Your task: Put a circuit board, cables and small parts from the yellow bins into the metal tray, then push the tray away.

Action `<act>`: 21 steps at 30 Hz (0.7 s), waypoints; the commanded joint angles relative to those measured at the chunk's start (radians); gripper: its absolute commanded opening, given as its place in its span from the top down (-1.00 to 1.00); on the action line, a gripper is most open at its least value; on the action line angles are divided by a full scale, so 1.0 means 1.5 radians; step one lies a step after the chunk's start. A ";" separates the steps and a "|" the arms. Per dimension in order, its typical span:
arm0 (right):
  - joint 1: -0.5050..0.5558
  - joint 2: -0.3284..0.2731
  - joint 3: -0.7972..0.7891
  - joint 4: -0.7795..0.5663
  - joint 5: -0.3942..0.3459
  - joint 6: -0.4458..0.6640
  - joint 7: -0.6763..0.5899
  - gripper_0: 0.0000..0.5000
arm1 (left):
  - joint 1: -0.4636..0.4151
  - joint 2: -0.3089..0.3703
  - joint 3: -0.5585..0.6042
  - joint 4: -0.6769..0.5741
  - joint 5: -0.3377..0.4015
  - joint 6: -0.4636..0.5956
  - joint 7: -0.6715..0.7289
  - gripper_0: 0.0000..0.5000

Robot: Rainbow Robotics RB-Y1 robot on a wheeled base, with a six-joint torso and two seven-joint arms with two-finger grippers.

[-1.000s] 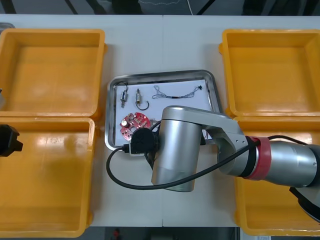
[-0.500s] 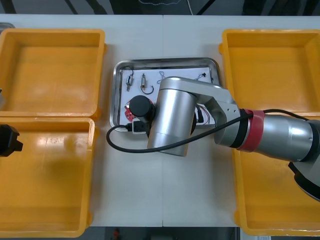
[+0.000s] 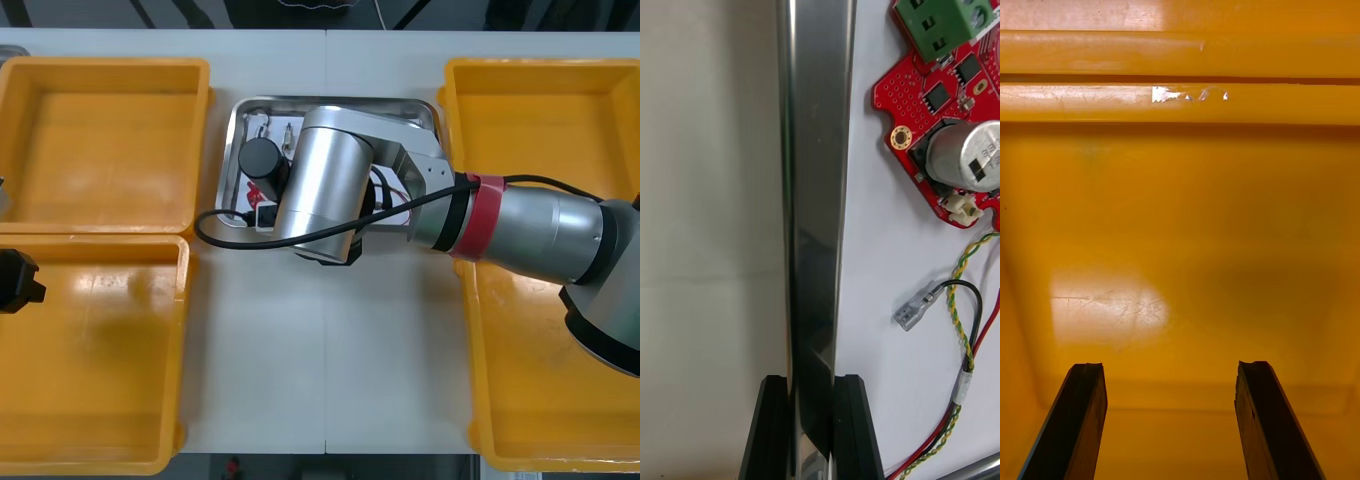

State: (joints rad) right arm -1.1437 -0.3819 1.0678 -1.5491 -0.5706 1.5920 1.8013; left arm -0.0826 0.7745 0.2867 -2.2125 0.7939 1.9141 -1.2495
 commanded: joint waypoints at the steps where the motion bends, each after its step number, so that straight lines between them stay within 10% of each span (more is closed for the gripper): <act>1: -0.041 0.020 -0.023 0.010 -0.002 -0.021 0.022 1.00 | 0.011 0.028 0.016 -0.019 -0.002 0.004 -0.030 -1.00; 21: -0.078 0.031 -0.026 0.110 0.020 -0.109 0.057 1.00 | 0.011 0.028 0.016 -0.019 -0.002 0.004 -0.030 -1.00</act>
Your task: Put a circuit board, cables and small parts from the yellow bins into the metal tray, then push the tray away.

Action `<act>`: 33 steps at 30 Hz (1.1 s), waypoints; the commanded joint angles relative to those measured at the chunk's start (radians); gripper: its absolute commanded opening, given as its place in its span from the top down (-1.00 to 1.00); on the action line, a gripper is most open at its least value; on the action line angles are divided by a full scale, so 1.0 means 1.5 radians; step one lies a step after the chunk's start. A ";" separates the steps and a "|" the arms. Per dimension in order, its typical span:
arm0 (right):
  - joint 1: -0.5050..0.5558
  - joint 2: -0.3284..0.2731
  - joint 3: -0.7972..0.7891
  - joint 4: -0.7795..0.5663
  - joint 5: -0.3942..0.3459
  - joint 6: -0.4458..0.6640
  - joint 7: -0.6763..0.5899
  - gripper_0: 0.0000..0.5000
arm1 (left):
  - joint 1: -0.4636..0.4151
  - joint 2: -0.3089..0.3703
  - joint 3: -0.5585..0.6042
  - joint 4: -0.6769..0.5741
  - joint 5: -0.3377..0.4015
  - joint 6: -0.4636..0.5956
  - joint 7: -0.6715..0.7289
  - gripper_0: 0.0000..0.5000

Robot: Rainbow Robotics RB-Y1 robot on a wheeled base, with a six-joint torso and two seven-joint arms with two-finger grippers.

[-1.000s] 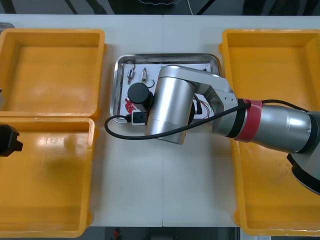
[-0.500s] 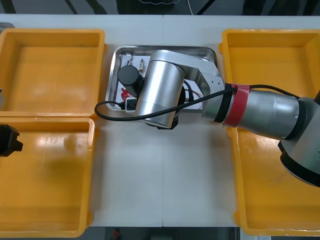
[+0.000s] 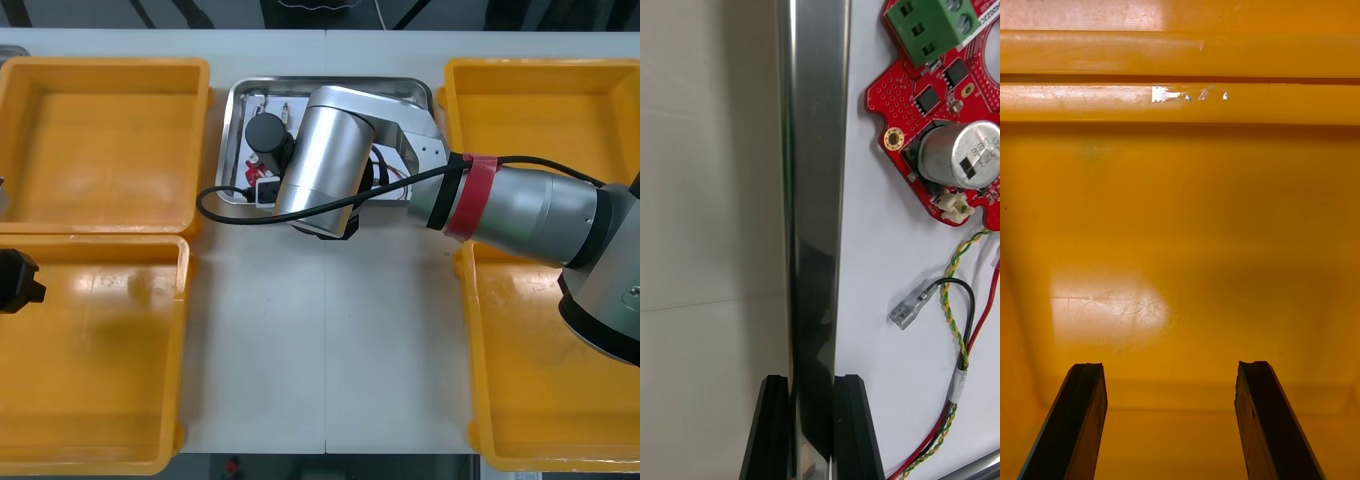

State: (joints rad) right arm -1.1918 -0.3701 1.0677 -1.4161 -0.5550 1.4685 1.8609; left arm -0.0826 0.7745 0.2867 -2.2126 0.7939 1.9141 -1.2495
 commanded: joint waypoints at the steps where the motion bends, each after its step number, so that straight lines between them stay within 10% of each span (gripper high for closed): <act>1: -0.047 0.025 -0.026 0.026 0.010 -0.031 0.017 1.00 | 0.011 0.028 0.016 -0.019 -0.002 0.004 -0.030 -1.00; 33: -0.088 0.058 -0.072 0.199 0.020 -0.161 0.097 1.00 | 0.011 0.028 0.016 -0.019 -0.002 0.004 -0.030 -1.00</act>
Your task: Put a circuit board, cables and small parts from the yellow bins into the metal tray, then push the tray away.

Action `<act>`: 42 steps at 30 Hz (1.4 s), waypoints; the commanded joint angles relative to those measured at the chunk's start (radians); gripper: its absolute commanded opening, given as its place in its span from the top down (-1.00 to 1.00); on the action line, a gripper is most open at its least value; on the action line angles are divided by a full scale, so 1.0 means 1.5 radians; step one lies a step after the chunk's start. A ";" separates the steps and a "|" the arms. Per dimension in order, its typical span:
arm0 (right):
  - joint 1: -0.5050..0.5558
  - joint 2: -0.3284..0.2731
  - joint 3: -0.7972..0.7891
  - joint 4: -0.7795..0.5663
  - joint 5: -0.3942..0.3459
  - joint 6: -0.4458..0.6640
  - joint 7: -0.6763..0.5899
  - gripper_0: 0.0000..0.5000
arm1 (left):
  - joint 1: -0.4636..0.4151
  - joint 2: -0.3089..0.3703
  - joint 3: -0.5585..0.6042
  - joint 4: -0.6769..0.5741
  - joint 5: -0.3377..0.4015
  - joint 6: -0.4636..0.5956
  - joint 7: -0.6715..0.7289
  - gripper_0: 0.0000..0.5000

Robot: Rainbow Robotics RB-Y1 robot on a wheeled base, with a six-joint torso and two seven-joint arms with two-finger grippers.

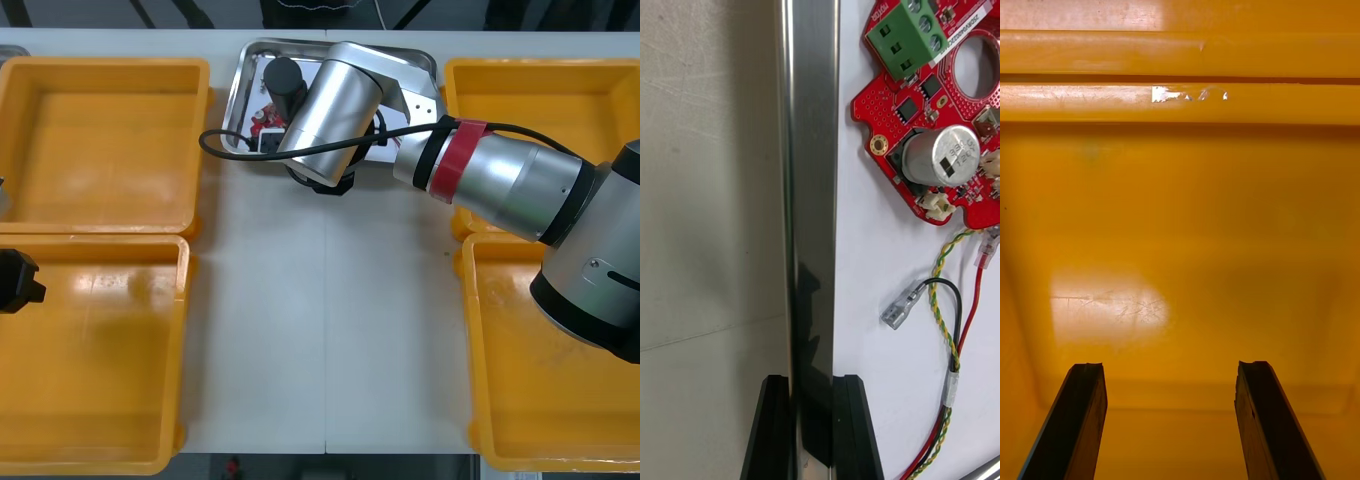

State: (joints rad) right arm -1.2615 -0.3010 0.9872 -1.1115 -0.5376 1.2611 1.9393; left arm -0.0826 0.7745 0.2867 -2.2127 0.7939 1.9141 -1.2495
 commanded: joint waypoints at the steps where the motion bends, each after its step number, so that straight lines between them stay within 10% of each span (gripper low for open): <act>1: -0.042 0.011 -0.018 -0.004 0.009 -0.030 0.056 1.00 | 0.011 0.028 0.016 -0.019 -0.002 0.004 -0.030 -1.00; 21: -0.046 0.011 -0.018 0.041 0.038 -0.061 0.082 1.00 | 0.011 0.028 0.016 -0.019 -0.002 0.004 -0.030 -1.00; 23: -0.046 0.011 -0.018 0.041 0.038 -0.061 0.083 -0.35 | 0.011 0.028 0.016 -0.019 -0.002 0.004 -0.030 -1.00; 26: -0.046 0.011 -0.018 0.041 0.039 -0.061 0.081 -1.00 | 0.011 0.028 0.016 -0.019 -0.002 0.004 -0.030 -1.00; 42: 0.000 0.011 -0.102 -0.097 0.051 0.119 0.071 -1.00 | 0.011 0.028 0.016 -0.019 -0.002 0.004 -0.030 -1.00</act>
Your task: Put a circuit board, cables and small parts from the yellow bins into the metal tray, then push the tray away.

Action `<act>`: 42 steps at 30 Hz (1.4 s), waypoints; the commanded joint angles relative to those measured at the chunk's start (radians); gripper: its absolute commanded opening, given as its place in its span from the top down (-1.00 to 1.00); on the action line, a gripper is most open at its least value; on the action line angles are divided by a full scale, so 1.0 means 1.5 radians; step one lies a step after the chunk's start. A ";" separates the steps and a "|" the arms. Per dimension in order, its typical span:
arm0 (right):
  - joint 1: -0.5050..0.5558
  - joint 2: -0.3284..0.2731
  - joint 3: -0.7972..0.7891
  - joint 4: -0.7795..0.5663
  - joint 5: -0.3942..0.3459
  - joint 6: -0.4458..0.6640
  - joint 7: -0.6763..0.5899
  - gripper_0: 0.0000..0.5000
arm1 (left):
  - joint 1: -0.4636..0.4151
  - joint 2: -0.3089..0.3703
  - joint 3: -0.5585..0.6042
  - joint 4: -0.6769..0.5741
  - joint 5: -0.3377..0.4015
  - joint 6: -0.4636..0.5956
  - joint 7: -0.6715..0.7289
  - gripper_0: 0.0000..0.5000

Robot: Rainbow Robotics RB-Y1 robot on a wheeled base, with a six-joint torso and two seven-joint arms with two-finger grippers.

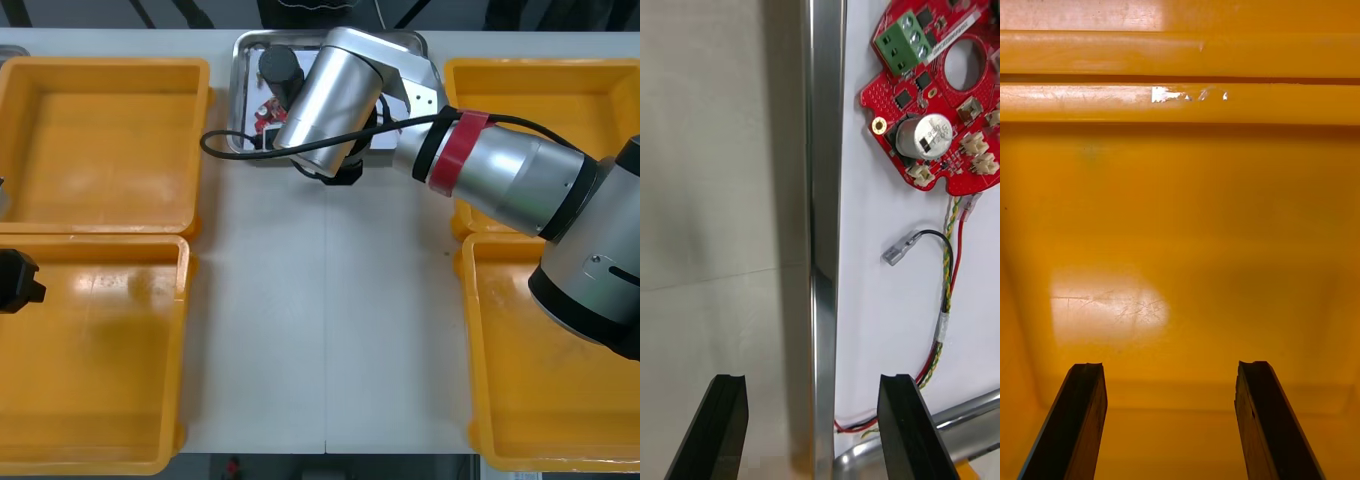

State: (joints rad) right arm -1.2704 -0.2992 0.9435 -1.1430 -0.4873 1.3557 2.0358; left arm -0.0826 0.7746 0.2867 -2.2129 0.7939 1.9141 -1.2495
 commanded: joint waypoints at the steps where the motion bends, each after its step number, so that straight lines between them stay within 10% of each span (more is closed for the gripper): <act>1: 0.017 0.010 -0.086 -0.098 0.022 0.081 0.008 -1.00 | 0.011 0.028 0.016 -0.019 -0.002 0.004 -0.030 -1.00; 13: 0.153 0.009 -0.229 -0.390 0.070 0.376 -0.022 -1.00 | 0.011 0.028 0.016 -0.019 -0.002 0.004 -0.030 -1.00; 29: 0.348 -0.088 -0.396 -0.684 -0.011 0.376 -0.276 -1.00 | 0.011 0.028 0.016 -0.019 -0.002 0.004 -0.030 -1.00; 31: 0.368 -0.103 -0.429 -0.689 -0.026 0.376 -0.323 -0.66 | 0.011 0.028 0.016 -0.019 -0.002 0.004 -0.030 -1.00; 42: 0.457 -0.181 -0.552 -0.714 -0.094 0.376 -0.462 -1.00 | 0.011 0.028 0.016 -0.019 -0.002 0.004 -0.030 -1.00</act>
State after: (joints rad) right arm -0.6188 -0.5247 0.1740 -2.1578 -0.6198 1.9172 1.4055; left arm -0.0824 0.7748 0.2867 -2.2135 0.7939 1.9141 -1.2495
